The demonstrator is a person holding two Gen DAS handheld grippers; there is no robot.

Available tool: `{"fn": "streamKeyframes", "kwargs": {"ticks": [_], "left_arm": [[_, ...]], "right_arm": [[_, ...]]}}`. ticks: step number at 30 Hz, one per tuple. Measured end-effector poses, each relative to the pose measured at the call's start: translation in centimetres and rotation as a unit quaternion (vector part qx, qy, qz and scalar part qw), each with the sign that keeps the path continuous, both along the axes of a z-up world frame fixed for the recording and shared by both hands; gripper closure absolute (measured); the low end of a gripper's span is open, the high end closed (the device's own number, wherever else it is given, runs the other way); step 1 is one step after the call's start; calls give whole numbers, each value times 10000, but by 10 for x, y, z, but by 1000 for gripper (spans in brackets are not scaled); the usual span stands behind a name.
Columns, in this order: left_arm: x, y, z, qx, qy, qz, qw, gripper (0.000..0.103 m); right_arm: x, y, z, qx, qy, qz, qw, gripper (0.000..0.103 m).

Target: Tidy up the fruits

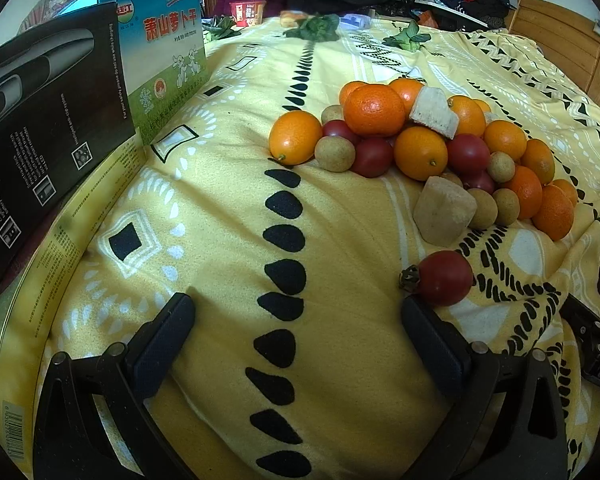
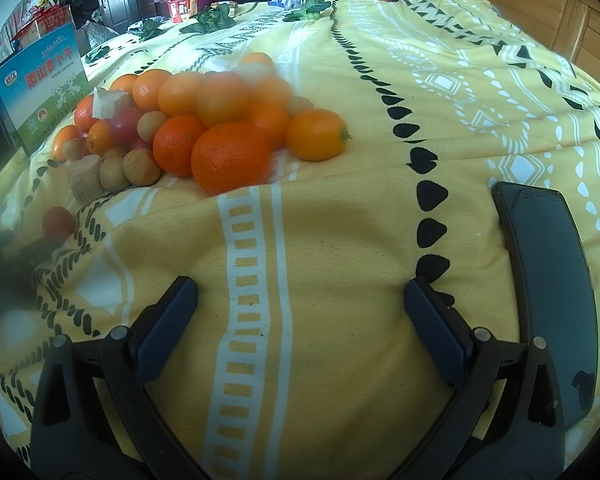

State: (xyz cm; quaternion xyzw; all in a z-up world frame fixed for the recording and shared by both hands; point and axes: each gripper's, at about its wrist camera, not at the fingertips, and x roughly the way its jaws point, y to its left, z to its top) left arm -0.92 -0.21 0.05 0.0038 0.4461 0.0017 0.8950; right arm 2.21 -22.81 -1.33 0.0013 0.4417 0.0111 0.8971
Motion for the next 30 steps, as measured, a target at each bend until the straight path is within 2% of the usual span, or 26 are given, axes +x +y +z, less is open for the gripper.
{"fn": "streamKeyframes", "kwargs": {"ticks": [30], "left_arm": [[0, 0, 0, -3, 3, -3, 10000, 0]], "right_arm": [[2, -5, 0, 91, -42, 16, 9999, 0]]}}
